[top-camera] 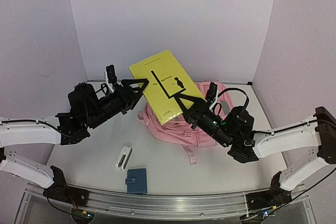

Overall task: Pack the student bag
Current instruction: Pick up the book from the center of the board.

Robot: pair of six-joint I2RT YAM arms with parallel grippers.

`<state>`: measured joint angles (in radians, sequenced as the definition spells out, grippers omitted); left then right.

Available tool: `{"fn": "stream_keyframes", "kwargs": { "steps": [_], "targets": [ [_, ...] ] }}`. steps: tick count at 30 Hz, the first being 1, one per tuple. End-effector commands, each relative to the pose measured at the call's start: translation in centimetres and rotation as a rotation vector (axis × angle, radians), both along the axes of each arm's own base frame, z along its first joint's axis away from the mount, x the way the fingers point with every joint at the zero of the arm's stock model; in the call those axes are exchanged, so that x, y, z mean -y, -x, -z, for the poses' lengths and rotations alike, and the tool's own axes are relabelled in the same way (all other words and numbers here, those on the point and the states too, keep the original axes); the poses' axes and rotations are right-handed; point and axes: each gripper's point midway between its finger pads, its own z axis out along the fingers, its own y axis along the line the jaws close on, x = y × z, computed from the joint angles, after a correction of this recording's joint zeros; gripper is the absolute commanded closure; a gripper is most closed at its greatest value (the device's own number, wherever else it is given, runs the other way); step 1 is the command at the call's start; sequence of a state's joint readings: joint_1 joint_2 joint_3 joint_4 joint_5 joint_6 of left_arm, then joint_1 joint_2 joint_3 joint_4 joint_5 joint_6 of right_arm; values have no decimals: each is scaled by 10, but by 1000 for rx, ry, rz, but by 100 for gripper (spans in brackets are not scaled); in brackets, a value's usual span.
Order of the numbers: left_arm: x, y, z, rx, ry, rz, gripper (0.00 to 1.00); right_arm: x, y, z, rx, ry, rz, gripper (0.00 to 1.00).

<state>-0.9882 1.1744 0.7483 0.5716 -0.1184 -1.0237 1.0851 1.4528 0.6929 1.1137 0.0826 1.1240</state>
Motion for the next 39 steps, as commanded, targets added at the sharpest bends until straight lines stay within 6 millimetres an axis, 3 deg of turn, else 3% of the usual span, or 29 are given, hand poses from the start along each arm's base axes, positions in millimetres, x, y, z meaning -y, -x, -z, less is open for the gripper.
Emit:
{"fn": "stream_keyframes", "kwargs": {
  "steps": [1,2,4,7,10,15,20,24,30,35,39],
  "targets": [
    [-8,-8,27,-54,-142,4,25,41,-5,-56,129,-108,162,100],
    [-12,-9,31,-64,-167,2,13,42,-7,-55,126,-77,179,100],
    [-19,-11,44,-73,-239,6,1,45,-13,-57,121,7,221,100],
    [-30,-19,65,-107,-315,47,0,53,-32,-61,110,156,271,100],
    [-40,-33,76,-125,-321,118,0,52,-48,-54,103,273,200,100],
    [-34,-23,67,-13,-396,284,0,48,-57,-35,127,459,59,100],
    [-42,-16,63,46,-426,362,0,48,-45,-13,133,504,-122,100],
    [-41,-13,69,47,-452,429,0,39,-22,-8,156,494,-277,100],
    [-38,-3,80,38,-461,517,0,24,-4,9,133,475,-443,100],
    [-30,4,75,54,-406,603,0,18,7,7,151,433,-528,100],
    [-25,18,68,86,-329,698,0,11,6,20,124,431,-570,100]
  ]
}}
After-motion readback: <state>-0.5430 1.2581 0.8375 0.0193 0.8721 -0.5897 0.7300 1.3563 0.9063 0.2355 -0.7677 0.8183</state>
